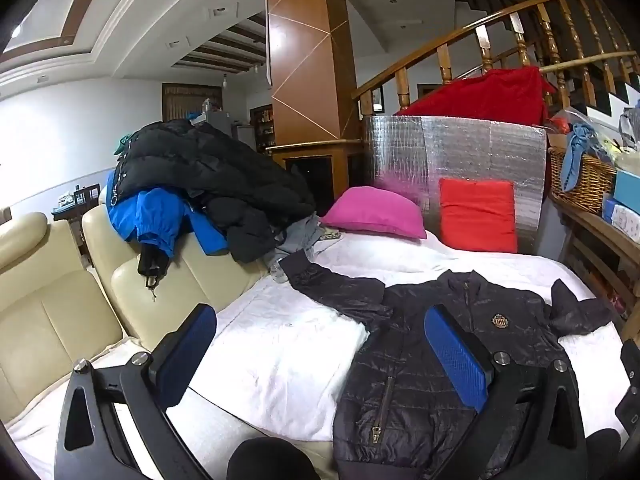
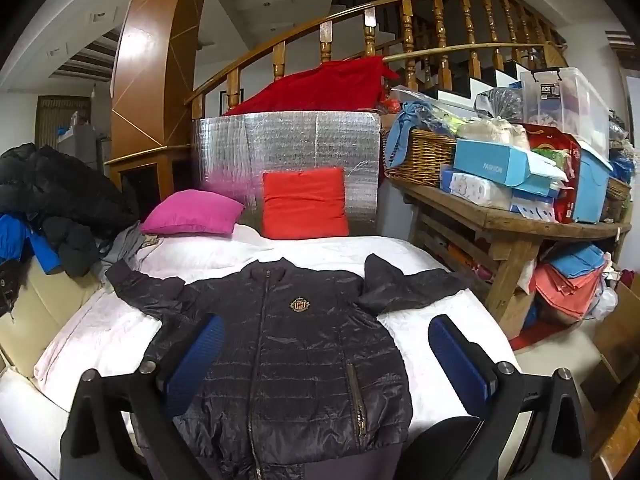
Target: Fold large clothes
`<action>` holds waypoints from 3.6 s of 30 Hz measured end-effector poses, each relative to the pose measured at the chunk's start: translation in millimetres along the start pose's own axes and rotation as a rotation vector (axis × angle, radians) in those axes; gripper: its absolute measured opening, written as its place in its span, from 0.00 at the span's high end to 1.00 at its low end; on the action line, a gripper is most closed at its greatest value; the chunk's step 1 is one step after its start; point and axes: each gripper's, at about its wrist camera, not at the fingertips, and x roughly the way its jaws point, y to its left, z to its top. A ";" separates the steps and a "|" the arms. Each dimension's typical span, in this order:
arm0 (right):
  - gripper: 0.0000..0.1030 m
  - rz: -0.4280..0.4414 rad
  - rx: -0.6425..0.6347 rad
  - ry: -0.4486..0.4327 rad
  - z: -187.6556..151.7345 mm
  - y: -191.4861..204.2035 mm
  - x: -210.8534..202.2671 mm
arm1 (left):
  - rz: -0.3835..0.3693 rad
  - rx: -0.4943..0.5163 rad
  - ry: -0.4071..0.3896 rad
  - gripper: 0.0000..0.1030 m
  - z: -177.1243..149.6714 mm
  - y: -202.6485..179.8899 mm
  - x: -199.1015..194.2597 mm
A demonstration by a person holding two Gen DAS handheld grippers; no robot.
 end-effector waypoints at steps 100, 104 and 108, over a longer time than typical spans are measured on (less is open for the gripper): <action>0.00 0.029 0.124 0.147 -11.4 -71.3 107.4 | -0.101 0.102 0.350 0.00 -52.6 -73.8 153.5; 0.00 0.011 0.236 0.173 -10.4 -126.7 146.7 | -0.143 0.128 0.400 0.00 -56.4 -102.0 188.1; 0.00 0.051 0.424 0.228 -13.3 -192.6 206.4 | -0.178 0.142 0.439 0.00 -55.5 -138.8 228.9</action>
